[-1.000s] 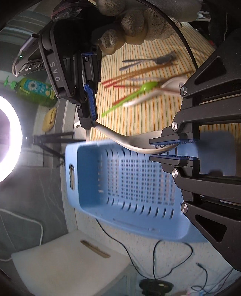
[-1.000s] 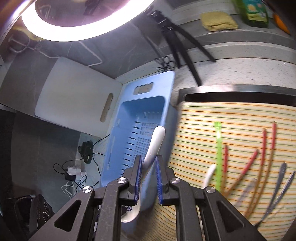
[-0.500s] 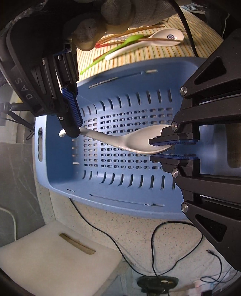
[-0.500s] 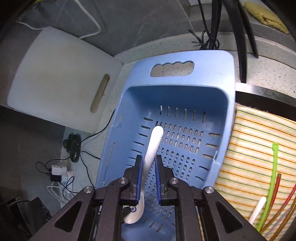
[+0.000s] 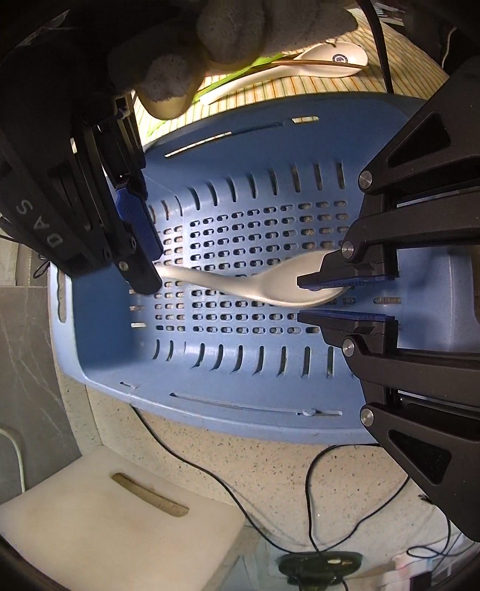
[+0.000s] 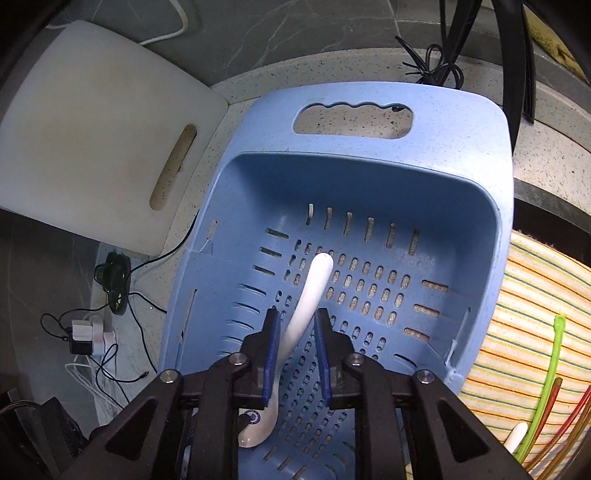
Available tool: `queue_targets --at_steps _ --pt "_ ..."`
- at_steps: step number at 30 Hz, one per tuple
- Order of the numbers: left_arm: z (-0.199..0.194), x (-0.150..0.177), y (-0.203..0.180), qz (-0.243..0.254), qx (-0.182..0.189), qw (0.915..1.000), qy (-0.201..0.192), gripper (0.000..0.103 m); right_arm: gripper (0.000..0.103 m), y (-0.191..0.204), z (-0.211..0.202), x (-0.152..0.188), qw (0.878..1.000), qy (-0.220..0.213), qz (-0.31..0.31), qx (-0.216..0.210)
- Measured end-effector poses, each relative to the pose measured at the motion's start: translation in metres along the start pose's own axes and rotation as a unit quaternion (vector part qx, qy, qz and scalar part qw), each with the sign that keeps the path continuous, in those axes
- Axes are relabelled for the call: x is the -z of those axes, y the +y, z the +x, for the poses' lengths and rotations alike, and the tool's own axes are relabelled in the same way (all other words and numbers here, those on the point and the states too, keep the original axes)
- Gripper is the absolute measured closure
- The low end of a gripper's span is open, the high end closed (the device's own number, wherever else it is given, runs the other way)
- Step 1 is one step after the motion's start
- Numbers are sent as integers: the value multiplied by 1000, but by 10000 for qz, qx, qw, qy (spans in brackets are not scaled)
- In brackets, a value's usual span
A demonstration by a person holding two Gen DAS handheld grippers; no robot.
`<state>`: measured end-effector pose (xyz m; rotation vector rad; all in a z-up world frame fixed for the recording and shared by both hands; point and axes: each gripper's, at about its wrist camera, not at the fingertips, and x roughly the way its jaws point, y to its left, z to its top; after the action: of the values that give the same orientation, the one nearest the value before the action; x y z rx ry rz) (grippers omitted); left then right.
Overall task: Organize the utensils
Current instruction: 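Carry the white spoon with the left tool into the blue basket and release, then move the open left tool back over the steel spoon on the cloth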
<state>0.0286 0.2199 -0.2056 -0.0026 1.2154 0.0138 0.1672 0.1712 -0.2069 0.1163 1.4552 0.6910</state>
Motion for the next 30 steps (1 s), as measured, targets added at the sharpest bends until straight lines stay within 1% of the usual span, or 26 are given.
queue_targets --at_steps 2,3,5,8,12,16,18,19,22,24,26,28,30 --pt "-1 -1 2 -29 -49 10000 -28 89 74 4 -2 0 10000 -15 -78 6" --pt "-3 -2 2 -48 -58 10000 -48 89 72 6 -3 0 9999 -40 -117 17" --pt "-7 -1 2 -90 -82 9999 -93 89 65 9 -8 1 9997 -128 -185 70" --pt "-18 1 2 -164 -97 9996 -222 89 63 10 -21 2 9994 -266 -205 28" --pt "-43 7 -2 -284 -100 9981 -528 87 63 7 -46 9 9985 -457 -278 -97" --pt "-66 11 -9 -353 -141 9962 -785 77 61 -2 -83 22 9954 -773 -555 -87" --pt "-78 14 -16 -407 -126 9949 -911 74 57 -13 -104 29 9935 -949 -616 -156" --pt "-83 16 -20 -432 -106 9945 -953 71 54 -21 -117 34 9922 -1065 -613 -202" --pt "-97 21 -37 -464 -31 9929 -1091 65 52 -47 -147 45 9891 -1326 -590 -251" --pt "-103 21 -50 -462 46 9925 -1132 65 52 -64 -165 54 9867 -1492 -586 -253" --pt "-106 24 -67 -413 202 9922 -1159 65 51 -82 -185 65 9832 -1702 -600 -267" --pt "-107 28 -84 -329 334 9922 -1154 65 48 -101 -203 75 9798 -1892 -586 -266" --pt "-106 31 -102 -232 460 9921 -1142 65 47 -118 -219 85 9780 -2000 -549 -236"
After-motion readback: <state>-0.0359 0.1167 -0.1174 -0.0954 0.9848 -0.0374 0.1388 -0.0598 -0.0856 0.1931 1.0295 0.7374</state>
